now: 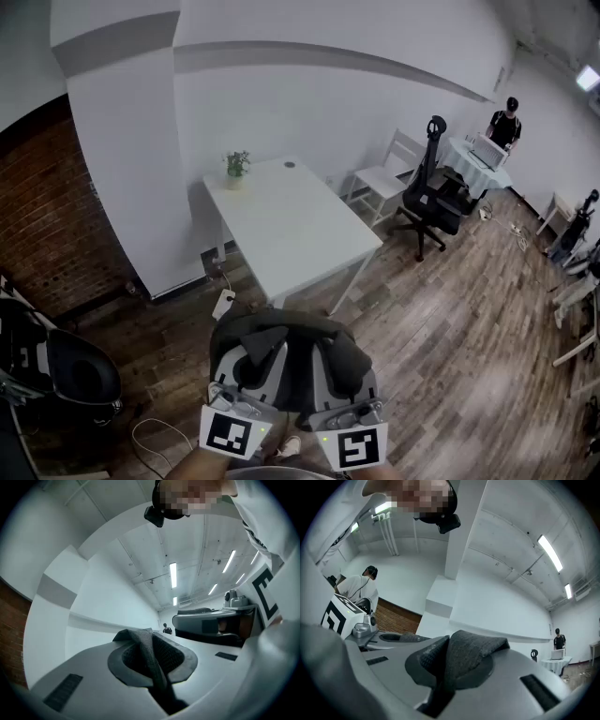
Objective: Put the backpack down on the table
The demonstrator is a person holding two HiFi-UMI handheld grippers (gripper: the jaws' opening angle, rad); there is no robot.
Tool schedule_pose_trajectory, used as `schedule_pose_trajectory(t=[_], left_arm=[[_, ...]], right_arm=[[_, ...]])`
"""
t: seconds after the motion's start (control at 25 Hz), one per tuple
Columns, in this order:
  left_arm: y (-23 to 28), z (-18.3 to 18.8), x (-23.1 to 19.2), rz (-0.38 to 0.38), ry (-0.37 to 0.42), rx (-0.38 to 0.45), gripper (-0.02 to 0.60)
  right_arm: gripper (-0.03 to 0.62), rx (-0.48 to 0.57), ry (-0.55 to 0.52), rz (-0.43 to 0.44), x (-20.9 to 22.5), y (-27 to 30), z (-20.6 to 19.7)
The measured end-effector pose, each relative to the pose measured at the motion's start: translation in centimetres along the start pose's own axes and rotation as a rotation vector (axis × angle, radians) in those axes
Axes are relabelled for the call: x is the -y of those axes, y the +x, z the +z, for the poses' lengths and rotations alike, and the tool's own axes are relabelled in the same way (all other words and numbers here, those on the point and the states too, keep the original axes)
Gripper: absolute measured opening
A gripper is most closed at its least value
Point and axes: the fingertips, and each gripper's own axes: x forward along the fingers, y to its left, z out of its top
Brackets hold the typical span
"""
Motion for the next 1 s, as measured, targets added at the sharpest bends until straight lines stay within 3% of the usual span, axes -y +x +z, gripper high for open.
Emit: schedule_pose_trajectory(t=[0.2,0.4,0.64,0.8,1.0], left_arm=[[-0.5,0.4,0.1,-0.02,0.1,-0.014,0.032],[-0.5,0.8,-0.8,0.035,0.013,0.011,0.032],[-0.5,0.5,-0.4,0.035,0.064,-0.005,0.032],[0.2,0.3,-0.2,0.072,-0.008,0.01,0.032],[1.0,0.1,1.1,0.093,-0.003,0.005,0.032]], right_arm=[[0.051,0.008,0.044,0.005,-0.2,-0.1,0.3],[0.051,0.022,0.05,0.016,-0.4,0.6,0.6],[0.051,0.024,0.053,0.031,-0.3,0.4,0.3],[0.051,0.024,0.061,0.042,0.5,0.4,0.0],[0.051,0.036,0.07,0.071,1.8,-0.4,-0.1]])
